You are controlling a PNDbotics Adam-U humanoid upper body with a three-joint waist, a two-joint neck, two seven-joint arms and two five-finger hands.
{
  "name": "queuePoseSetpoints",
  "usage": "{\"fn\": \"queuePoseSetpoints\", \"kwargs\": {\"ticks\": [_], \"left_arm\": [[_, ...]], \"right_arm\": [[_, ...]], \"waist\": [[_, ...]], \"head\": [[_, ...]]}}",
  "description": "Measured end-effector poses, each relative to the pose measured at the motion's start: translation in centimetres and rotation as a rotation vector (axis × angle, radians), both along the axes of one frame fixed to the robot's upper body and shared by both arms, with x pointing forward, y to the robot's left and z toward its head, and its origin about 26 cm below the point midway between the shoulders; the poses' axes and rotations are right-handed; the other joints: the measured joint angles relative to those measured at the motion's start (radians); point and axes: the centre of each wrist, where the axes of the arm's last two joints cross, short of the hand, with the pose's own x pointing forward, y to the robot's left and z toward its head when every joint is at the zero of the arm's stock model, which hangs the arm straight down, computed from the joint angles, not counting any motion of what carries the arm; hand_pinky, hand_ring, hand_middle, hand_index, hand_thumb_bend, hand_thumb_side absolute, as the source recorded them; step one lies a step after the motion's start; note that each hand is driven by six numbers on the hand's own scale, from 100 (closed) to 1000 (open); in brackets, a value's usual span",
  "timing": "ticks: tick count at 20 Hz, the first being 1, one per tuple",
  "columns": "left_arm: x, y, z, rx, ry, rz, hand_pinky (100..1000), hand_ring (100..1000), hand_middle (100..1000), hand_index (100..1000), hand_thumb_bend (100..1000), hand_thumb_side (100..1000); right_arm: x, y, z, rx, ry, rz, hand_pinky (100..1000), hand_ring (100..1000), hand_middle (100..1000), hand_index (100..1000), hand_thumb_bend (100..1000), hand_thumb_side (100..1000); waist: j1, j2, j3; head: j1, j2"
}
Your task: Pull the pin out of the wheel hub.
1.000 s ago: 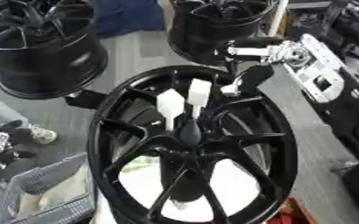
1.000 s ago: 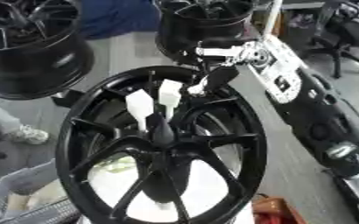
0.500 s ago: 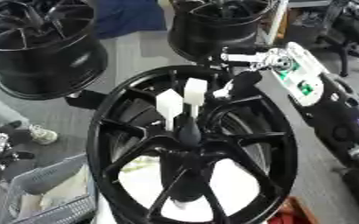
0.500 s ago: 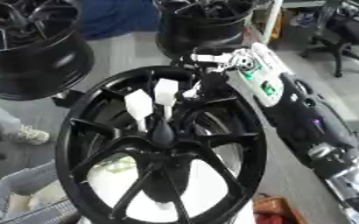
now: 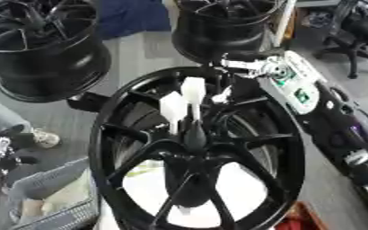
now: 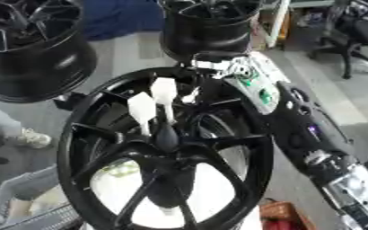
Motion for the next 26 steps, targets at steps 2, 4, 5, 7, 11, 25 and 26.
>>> {"fn": "queuePoseSetpoints", "kwargs": {"ticks": [2,4,5,7,11,25,26], "left_arm": [[0.0,0.0,0.0,0.0,0.0,-0.001,591,802,699,851,100,721],[0.0,0.0,0.0,0.0,0.0,-0.002,591,802,700,851,100,722],[0.0,0.0,0.0,0.0,0.0,-0.003,591,802,700,851,100,722],[0.0,0.0,0.0,0.0,0.001,-0.003,592,803,700,851,100,722],[0.0,0.0,0.0,0.0,0.0,-0.004,592,803,701,851,100,722],[0.0,0.0,0.0,0.001,0.003,-0.009,592,806,703,851,100,723],[0.0,0.0,0.0,0.001,0.003,-0.009,592,806,703,850,100,723]], "right_arm": [[0.0,0.0,0.0,-0.001,0.001,0.002,497,404,795,931,377,538],[0.0,0.0,-0.1,-0.001,0.004,0.005,497,403,793,930,374,538],[0.0,0.0,-0.1,-0.001,0.006,0.009,496,402,792,929,374,537],[-0.1,0.1,-0.2,0.002,0.013,0.015,495,401,790,929,373,537],[-0.2,0.5,-0.1,0.008,0.026,0.042,494,400,787,928,372,536],[-1.0,2.0,1.0,0.003,0.064,0.153,496,401,788,923,371,525],[-1.0,2.0,1.1,0.003,0.064,0.156,495,400,787,922,368,528]], "waist": [[-0.001,0.0,0.0],[-0.001,0.0,0.0],[-0.001,0.0,0.0],[-0.001,0.0,0.0],[-0.001,0.0,0.0],[-0.002,0.0,0.0],[-0.003,0.0,0.0]], "head": [[0.0,0.0],[0.0,0.0],[0.0,0.0],[0.0,0.0],[0.0,0.0],[0.0,0.0],[0.0,0.0]]}}
